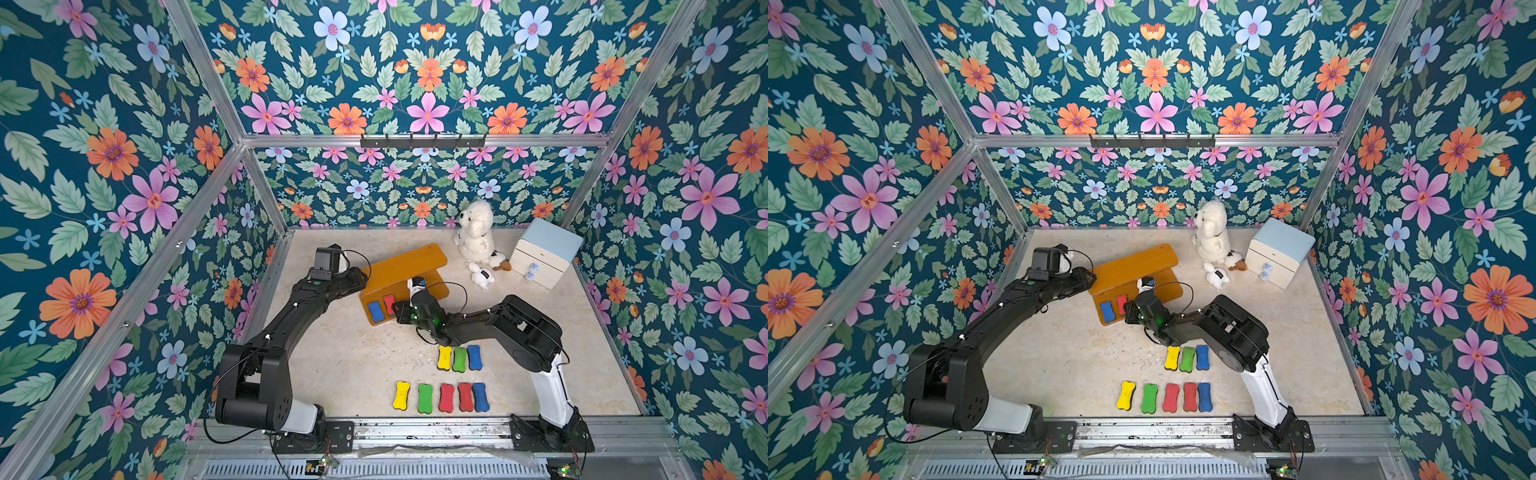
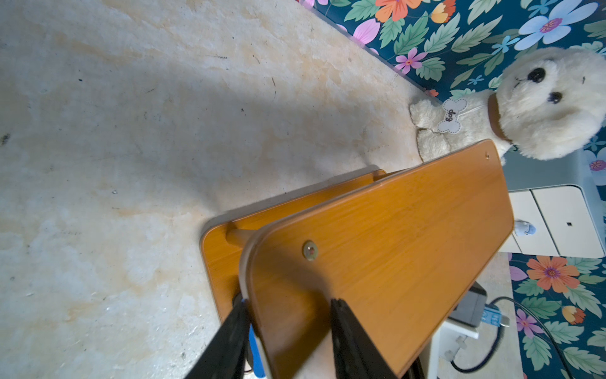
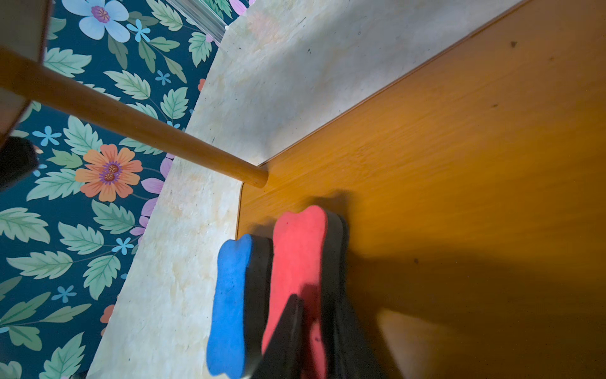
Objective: Remove the whiteboard erasers from the shelf
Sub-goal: Pick up the whiteboard eraser from the shelf.
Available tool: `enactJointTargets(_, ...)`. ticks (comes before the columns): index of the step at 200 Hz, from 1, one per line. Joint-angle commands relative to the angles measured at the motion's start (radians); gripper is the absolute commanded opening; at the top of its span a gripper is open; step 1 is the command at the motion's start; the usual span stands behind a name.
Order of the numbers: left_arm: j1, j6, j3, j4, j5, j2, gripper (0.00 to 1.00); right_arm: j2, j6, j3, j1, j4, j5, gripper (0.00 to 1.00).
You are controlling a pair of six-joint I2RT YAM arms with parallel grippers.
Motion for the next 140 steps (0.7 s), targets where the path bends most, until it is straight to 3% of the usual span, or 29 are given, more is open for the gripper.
enactJointTargets(1, 0.000, 0.003, -0.003, -0.055, -0.014, -0.003, 0.45, -0.005, -0.002, -0.015, -0.001, -0.083, 0.001, 0.08)
enactJointTargets(21, 0.000, 0.005, -0.005, -0.056, -0.017, -0.003, 0.46, -0.033, 0.008, -0.035, 0.001, -0.092, 0.006, 0.00)
enactJointTargets(66, -0.001, 0.003, -0.010, -0.054, -0.015, 0.004, 0.46, -0.123, 0.059, -0.054, 0.028, -0.114, 0.054, 0.00)
enactJointTargets(140, -0.011, 0.005, -0.007, -0.054, -0.016, -0.009, 0.46, -0.371, 0.291, -0.232, 0.151, -0.282, 0.287, 0.00)
